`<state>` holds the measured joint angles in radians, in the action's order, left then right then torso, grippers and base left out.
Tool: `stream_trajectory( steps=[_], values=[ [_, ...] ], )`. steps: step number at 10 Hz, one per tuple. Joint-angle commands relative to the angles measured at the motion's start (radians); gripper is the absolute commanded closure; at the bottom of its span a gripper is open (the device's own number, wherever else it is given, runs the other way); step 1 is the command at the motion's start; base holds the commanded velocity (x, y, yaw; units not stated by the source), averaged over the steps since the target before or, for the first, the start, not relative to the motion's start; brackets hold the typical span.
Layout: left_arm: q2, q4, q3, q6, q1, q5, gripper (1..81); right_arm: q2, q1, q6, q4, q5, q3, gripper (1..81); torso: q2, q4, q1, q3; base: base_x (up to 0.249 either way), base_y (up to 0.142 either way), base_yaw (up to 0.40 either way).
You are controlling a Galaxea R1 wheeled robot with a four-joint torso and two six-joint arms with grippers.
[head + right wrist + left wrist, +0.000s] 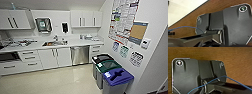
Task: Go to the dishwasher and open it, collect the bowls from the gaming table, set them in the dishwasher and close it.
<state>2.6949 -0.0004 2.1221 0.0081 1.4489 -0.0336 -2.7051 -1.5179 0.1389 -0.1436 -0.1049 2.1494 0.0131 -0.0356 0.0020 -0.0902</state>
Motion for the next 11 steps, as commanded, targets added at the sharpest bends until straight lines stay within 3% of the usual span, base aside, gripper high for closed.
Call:
stream_trajectory(
  steps=[1, 4, 11],
  values=[
    [-0.016, -0.003, -0.016, 0.007, -0.045, 0.052, 1.0, 0.019, 0.040, -0.005, -0.002, 0.050, -0.014, 1.0, 0.000, 0.000, 0.000, 0.000, 0.154, 0.000, 0.000],
    [-0.016, -0.003, -0.016, 0.007, -0.045, 0.052, 1.0, 0.018, 0.040, -0.005, -0.002, 0.050, -0.013, 1.0, 0.000, 0.000, 0.000, 0.000, 0.150, 0.000, 0.000],
    [-0.018, -0.003, -0.016, 0.007, -0.046, 0.054, 1.0, 0.017, 0.043, -0.005, -0.002, 0.050, -0.011, 1.0, 0.000, 0.000, 0.000, 0.000, 0.127, 0.066, 0.000]
  ],
)
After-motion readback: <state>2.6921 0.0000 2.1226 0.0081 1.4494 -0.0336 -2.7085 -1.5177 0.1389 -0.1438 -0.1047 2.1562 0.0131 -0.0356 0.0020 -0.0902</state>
